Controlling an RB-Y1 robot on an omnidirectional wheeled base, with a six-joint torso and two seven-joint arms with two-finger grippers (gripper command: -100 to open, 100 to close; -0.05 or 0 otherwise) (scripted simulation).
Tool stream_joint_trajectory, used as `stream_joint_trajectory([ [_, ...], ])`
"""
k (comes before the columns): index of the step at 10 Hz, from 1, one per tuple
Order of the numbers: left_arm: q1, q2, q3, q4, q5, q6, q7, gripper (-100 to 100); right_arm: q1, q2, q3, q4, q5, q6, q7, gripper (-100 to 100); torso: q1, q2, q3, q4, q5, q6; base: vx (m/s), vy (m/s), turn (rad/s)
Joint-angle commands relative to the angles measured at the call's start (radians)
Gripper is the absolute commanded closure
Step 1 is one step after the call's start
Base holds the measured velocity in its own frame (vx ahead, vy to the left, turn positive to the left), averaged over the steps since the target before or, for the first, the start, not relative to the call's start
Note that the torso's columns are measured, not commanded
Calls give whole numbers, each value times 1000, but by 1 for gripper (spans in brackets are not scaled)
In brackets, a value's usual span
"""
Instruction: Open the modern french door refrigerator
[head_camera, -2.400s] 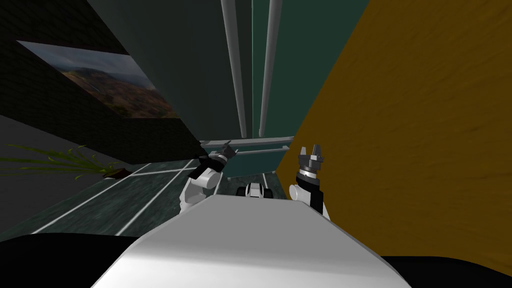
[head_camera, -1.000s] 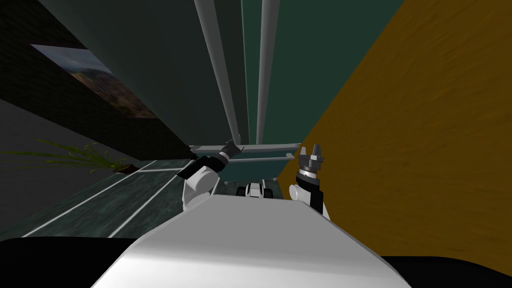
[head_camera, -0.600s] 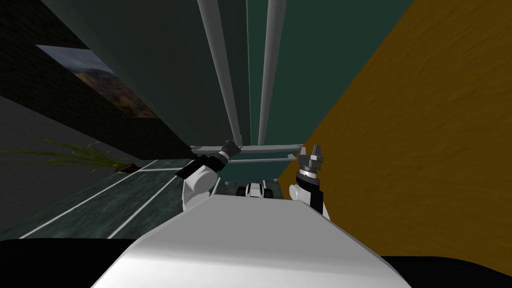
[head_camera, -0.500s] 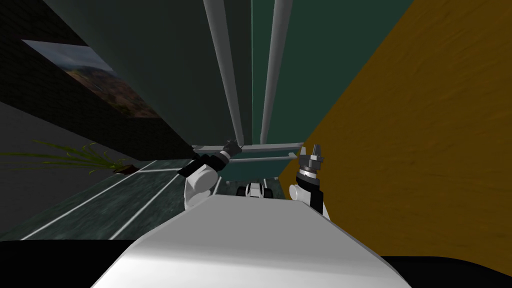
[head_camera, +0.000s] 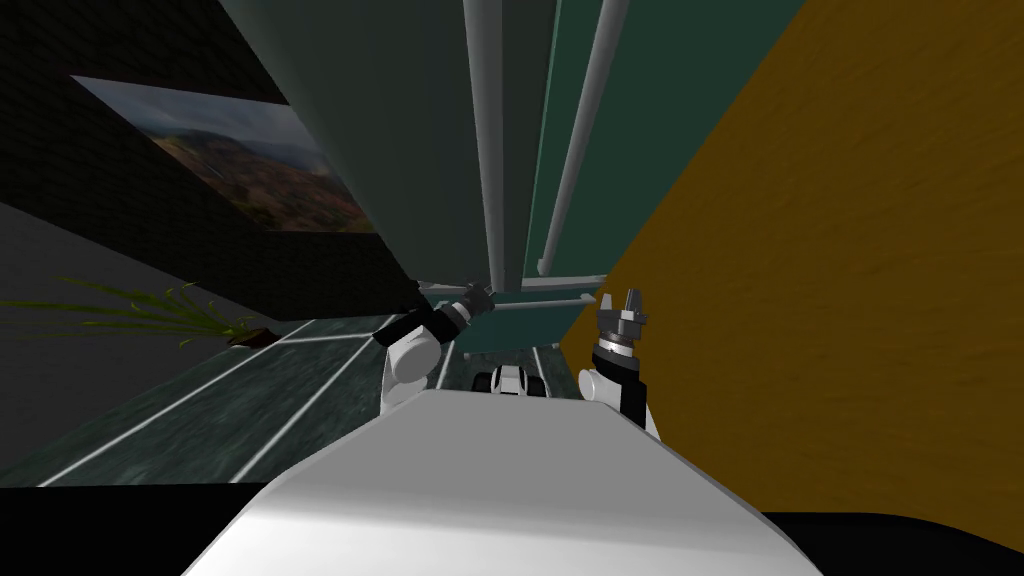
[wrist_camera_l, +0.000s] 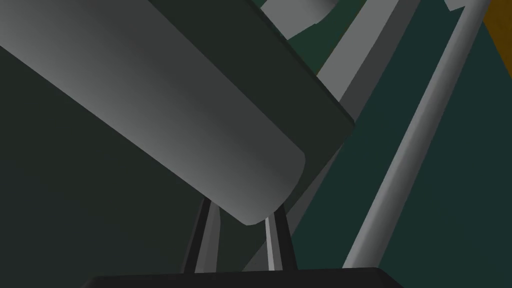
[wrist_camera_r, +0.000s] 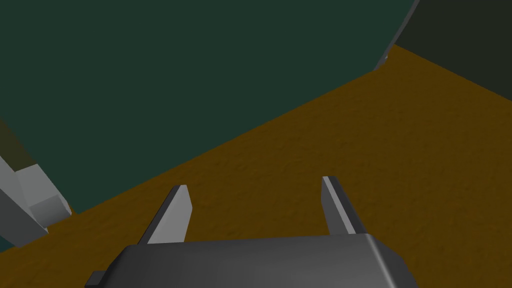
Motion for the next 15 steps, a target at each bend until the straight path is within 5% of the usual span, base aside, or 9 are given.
stream_joint_trajectory([
  [1, -27, 13, -37, 10, 57, 8, -23, 100, 0, 0, 0, 0, 0, 0, 0, 0, -2, -2, -1, -1, 0, 0, -145, 197, -70],
  [2, -23, 11, -18, 12, 36, 22, -9, 100, 0, 0, 0, 0, 0, 0, 0, 0, -2, 0, -1, 1, -1, 1, -67, 99, -28],
  [3, -36, 18, -48, 21, 76, 39, -27, 100, 0, 0, 0, 0, 0, 0, 0, 0, -3, -5, -3, -2, 0, -2, -86, 217, -87],
  [4, -36, 18, -48, 21, 76, 39, -27, 100, 0, 0, 0, 0, 0, 0, 0, 0, 4, -3, -2, -3, 1, 1, -73, 233, -121],
  [12, -87, 42, -155, 50, 237, 68, -103, 100, 0, 0, 0, 0, 0, 0, 0, 0, 6, 4, 3, 1, 3, -3, -117, 222, -87],
  [13, -70, 51, -135, 47, 227, 75, -93, 100, 0, 0, 0, 0, 0, 0, 0, 0, 2, 7, 4, 2, 2, -1, -68, 104, -12],
  [15, -73, 52, -167, 48, 308, 119, -135, 100, 0, 0, 0, 0, 0, 0, 0, 0, -1, -2, -1, -3, 0, 1, -23, 242, -46],
])
